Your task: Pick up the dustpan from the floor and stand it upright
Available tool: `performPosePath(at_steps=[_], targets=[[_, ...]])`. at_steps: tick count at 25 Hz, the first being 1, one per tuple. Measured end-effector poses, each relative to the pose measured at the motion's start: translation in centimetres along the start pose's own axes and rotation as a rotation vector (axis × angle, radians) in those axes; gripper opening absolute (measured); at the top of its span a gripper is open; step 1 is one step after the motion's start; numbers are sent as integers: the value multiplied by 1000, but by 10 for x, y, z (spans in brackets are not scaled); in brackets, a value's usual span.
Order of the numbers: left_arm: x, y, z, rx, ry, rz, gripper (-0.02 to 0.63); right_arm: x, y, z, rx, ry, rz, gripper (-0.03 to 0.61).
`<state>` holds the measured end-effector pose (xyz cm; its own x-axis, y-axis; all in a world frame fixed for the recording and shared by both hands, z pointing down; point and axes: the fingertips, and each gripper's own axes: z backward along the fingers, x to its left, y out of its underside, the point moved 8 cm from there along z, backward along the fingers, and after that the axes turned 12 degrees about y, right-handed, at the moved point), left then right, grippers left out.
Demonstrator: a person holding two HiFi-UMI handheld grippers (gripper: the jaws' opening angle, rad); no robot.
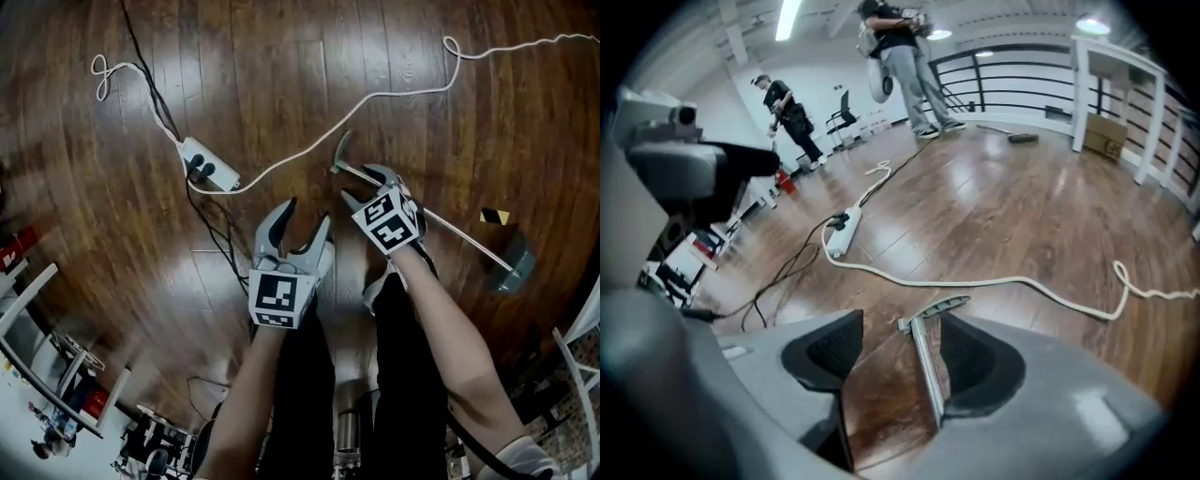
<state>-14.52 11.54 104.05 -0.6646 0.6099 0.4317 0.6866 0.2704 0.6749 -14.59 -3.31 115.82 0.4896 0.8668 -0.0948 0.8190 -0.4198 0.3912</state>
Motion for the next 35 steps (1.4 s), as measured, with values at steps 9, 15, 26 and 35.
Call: performPosePath(at_steps=[9, 15, 26, 35], targets=[[52, 19, -15, -25, -29, 16, 250, 11, 17, -136, 183, 44, -31, 239], [43, 6, -6, -8, -20, 4, 244, 17, 18, -127, 205, 15, 0, 192], [-84, -135, 52, -77, 101, -67, 242, -51, -68, 186, -167, 35, -130, 190], [-264, -275, 89, -115, 418, -253, 241, -112, -48, 510, -396, 274, -333, 184]])
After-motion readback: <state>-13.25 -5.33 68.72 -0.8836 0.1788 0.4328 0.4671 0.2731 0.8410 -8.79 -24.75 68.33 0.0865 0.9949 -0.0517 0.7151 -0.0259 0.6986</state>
